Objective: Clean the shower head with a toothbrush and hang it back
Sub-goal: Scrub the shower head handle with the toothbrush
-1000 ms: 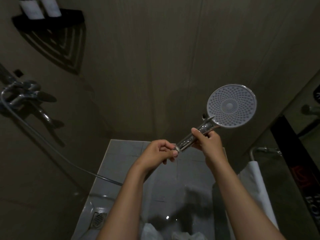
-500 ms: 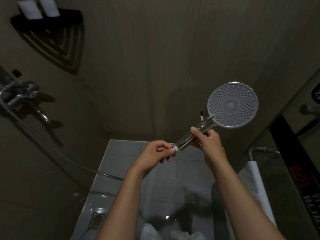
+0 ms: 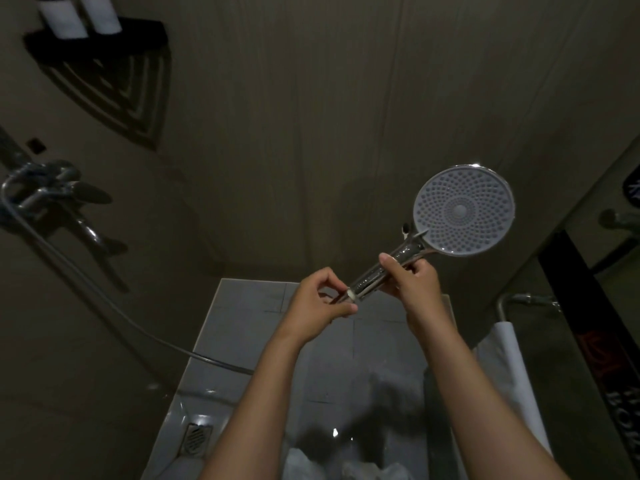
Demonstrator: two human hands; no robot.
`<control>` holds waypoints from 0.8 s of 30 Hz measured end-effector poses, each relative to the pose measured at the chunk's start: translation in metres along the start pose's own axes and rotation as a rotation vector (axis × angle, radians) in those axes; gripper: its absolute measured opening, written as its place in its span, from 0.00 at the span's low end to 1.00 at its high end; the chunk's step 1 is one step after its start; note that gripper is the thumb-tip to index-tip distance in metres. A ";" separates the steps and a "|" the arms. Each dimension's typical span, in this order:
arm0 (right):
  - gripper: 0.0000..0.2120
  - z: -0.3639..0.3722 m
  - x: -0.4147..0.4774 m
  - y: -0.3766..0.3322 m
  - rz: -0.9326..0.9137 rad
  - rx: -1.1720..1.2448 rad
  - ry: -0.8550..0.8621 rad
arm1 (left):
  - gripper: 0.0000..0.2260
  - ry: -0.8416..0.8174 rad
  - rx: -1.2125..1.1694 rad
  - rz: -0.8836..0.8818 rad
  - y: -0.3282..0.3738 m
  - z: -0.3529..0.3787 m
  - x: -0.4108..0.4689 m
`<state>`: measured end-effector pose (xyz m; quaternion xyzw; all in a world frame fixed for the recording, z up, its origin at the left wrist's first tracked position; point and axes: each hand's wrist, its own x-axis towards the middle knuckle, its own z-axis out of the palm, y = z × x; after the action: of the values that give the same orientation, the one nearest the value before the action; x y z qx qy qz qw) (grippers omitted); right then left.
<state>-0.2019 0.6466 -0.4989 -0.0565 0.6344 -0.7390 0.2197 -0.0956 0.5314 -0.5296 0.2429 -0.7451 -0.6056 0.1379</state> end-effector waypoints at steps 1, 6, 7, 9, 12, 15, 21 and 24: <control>0.03 0.000 0.000 0.000 0.001 0.002 0.007 | 0.14 0.015 0.027 0.024 0.000 0.001 0.000; 0.06 -0.001 0.000 0.000 -0.006 0.026 0.045 | 0.12 0.018 0.057 0.071 0.003 0.007 -0.003; 0.06 -0.002 0.000 0.000 -0.007 0.029 0.052 | 0.11 -0.003 0.033 0.069 0.003 0.007 -0.003; 0.06 -0.004 0.000 0.001 -0.011 0.035 0.069 | 0.09 -0.053 -0.037 0.050 0.004 0.005 -0.001; 0.06 -0.006 0.000 0.001 0.001 0.057 0.068 | 0.07 -0.093 -0.099 -0.002 0.002 0.001 0.002; 0.05 -0.006 -0.002 0.000 -0.001 0.046 0.049 | 0.05 -0.132 -0.131 -0.055 -0.001 0.000 0.002; 0.04 -0.008 -0.001 -0.003 -0.016 -0.004 0.028 | 0.07 -0.184 -0.112 -0.094 -0.004 -0.003 -0.003; 0.04 -0.008 -0.002 -0.005 -0.011 0.012 0.023 | 0.04 -0.190 -0.110 -0.079 -0.005 -0.004 -0.005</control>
<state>-0.2044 0.6552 -0.4953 -0.0504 0.6321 -0.7445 0.2087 -0.0887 0.5295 -0.5326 0.2056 -0.7102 -0.6710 0.0558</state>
